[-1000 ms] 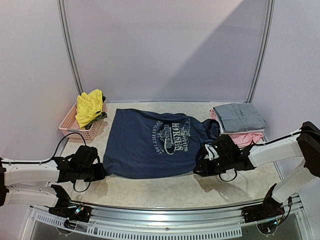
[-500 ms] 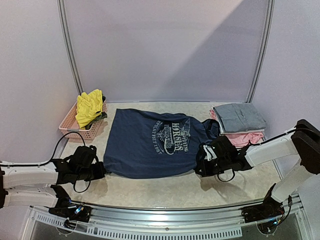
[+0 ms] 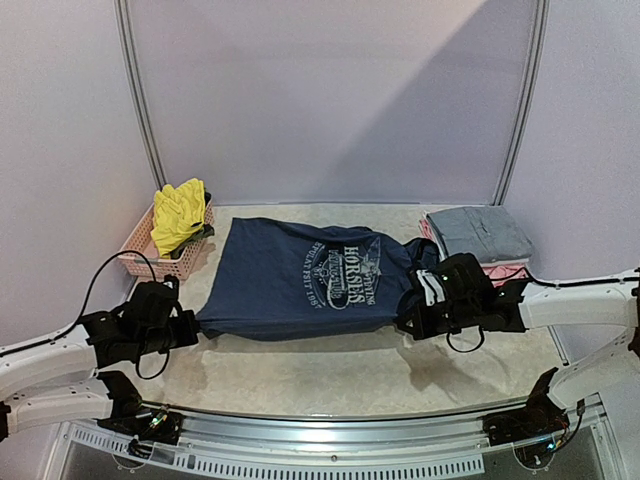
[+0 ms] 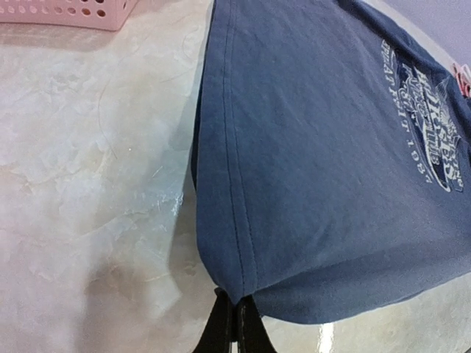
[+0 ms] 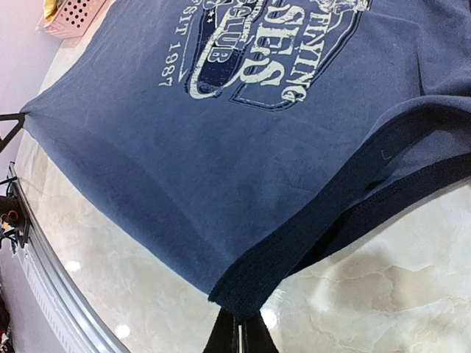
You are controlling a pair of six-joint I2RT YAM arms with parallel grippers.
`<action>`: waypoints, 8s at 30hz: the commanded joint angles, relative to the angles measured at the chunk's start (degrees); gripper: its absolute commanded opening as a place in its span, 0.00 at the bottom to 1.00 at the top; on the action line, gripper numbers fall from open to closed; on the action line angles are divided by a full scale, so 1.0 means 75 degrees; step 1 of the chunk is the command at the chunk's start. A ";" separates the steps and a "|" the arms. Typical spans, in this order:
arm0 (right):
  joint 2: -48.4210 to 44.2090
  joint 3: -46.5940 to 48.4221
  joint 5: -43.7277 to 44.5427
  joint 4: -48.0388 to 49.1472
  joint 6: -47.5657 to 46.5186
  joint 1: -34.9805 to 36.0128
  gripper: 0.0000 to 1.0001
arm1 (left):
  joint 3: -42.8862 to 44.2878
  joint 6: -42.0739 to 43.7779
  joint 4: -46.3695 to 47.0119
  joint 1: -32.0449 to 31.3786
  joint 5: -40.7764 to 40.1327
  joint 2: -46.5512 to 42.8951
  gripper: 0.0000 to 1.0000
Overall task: Fold and stack the mixed laundry pile
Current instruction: Pick up the flattened tank top from the center of the board, then turn over the flattened tank top at the center of the board, then smooth out the flattened tank top at the center of the board.
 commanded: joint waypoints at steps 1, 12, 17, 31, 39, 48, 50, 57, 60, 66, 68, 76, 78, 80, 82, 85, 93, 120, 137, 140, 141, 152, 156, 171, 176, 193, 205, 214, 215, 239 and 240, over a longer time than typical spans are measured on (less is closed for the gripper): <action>-0.0131 0.0021 0.0173 -0.0311 -0.0160 0.0036 0.00 | 0.0233 0.0201 -0.0541 -0.0104 -0.0279 -0.0062 0.00; -0.1650 0.2002 0.0626 -0.2573 -0.0887 0.0044 0.00 | 0.2422 0.1312 -0.1714 -0.0104 -0.0260 -0.0474 0.00; -0.2192 0.3135 0.0603 -0.3407 -0.1235 0.0043 0.00 | 0.3749 0.1818 -0.2160 -0.0104 -0.0048 -0.0332 0.00; -0.2204 0.6890 -0.0116 -0.5298 -0.2237 0.0042 0.00 | 0.8312 0.3198 -0.2951 -0.0104 0.1107 0.0289 0.00; -0.1759 0.8904 -0.0703 -0.6246 -0.2764 0.0044 0.00 | 1.0221 0.3675 -0.2759 -0.0104 0.2027 0.0769 0.00; -0.0759 1.0188 0.1269 -0.6410 -0.2792 0.0039 0.00 | 1.1724 0.3751 -0.3408 -0.0096 0.0616 0.2198 0.00; -0.0287 1.0170 0.2344 -0.6461 -0.2621 -0.0100 0.00 | 1.1755 0.3745 -0.3826 -0.0004 -0.0455 0.2711 0.00; 0.2642 1.0639 0.1164 -0.6040 -0.1927 -0.2008 0.00 | 1.0154 0.2867 -0.3410 0.2723 0.0862 0.4935 0.00; 0.5021 1.2266 0.0246 -0.6386 -0.1765 -0.2570 0.08 | 1.0229 0.2875 -0.3060 0.3467 0.1717 0.6914 0.01; 0.8659 1.5319 -0.0331 -0.6868 -0.1258 -0.3021 0.74 | 1.2506 0.3362 -0.3241 0.3779 0.2416 1.0036 0.75; 0.8515 1.4857 -0.0170 -0.6484 -0.1198 -0.3075 0.77 | 1.2481 0.3407 -0.3113 0.3716 0.2429 1.0185 0.82; 0.7136 1.2751 -0.0259 -0.5623 -0.1251 -0.3105 0.81 | 1.0558 0.3420 -0.2568 0.3038 0.1543 0.8297 0.89; 0.6890 1.2193 -0.0300 -0.5475 -0.1311 -0.3059 0.82 | 0.9975 0.3445 -0.2592 0.2720 0.1186 0.7704 0.89; 0.6602 1.1687 -0.0230 -0.5320 -0.1381 -0.2990 0.82 | 0.9369 0.3453 -0.2704 0.2384 0.0748 0.7113 0.89; 0.6237 1.1141 -0.0138 -0.5155 -0.1441 -0.2923 0.83 | 0.8648 0.3363 -0.2765 0.2051 0.0434 0.6494 0.88; 0.5790 1.0100 0.0093 -0.4886 -0.1567 -0.2795 0.84 | 0.7300 0.3080 -0.2764 0.1437 0.0100 0.5504 0.86; 0.4056 0.6956 0.0569 -0.4011 -0.1716 -0.2547 0.84 | 0.3625 0.1479 -0.2667 -0.0634 -0.0042 0.3217 0.77; 0.5589 0.6849 -0.0605 -0.1827 -0.1291 -0.0660 0.60 | 0.2787 0.0066 -0.1217 -0.2706 -0.1029 0.3614 0.44; 0.7447 0.7784 -0.0889 -0.2197 -0.1170 -0.1487 0.57 | 0.2973 0.1332 0.0274 -0.0512 0.0002 0.6515 0.41; 0.7457 0.7722 -0.0845 -0.2196 -0.1105 -0.1566 0.57 | 0.3072 0.1536 0.0321 -0.0002 0.0152 0.6951 0.41; 0.7453 0.7712 -0.0832 -0.2208 -0.1073 -0.1574 0.57 | 0.3111 0.1613 0.0323 0.0168 0.0192 0.7045 0.41; 0.7529 0.8139 -0.1285 -0.2203 -0.1115 -0.1460 0.57 | 0.3258 0.1692 0.0389 0.1125 0.0008 0.7342 0.39; 0.7466 0.8616 -0.1076 -0.2688 -0.1347 -0.1348 0.59 | 0.3005 0.1520 0.0334 0.1066 -0.0223 0.6853 0.39; 0.4423 0.6826 0.0901 -0.4072 -0.2809 -0.1008 0.74 | 0.2556 0.1237 -0.0564 0.0400 -0.0958 0.4484 0.50; 0.3356 0.5702 0.1628 -0.4119 -0.3237 -0.1004 0.73 | 0.2489 0.1446 -0.0902 0.0356 -0.0918 0.3688 0.51; 0.4222 0.5432 0.1334 -0.3705 -0.3438 -0.1004 0.52 | 0.1800 0.1586 -0.1607 -0.0538 -0.1306 0.1799 0.65; 0.4885 0.5681 0.1556 -0.3491 -0.3302 -0.1008 0.41 | 0.1524 0.1382 -0.1705 -0.0713 -0.1581 0.1360 0.91; 0.5019 0.5782 0.1712 -0.3352 -0.3169 -0.1001 0.20 | 0.1490 0.1373 -0.1696 -0.0714 -0.1610 0.1336 0.91; 0.5025 0.5805 0.1760 -0.3379 -0.3143 -0.1005 0.16 | 0.1488 0.1373 -0.1702 -0.0714 -0.1613 0.1339 0.91; 0.5776 0.8907 0.3930 -0.4717 -0.3492 -0.2457 0.00 | 0.1387 0.1321 -0.1701 -0.0725 -0.1772 0.1028 0.91; 0.5888 0.9051 0.3984 -0.4749 -0.3507 -0.2557 0.00 | 0.1372 0.1322 -0.1687 -0.0725 -0.1768 0.1012 0.91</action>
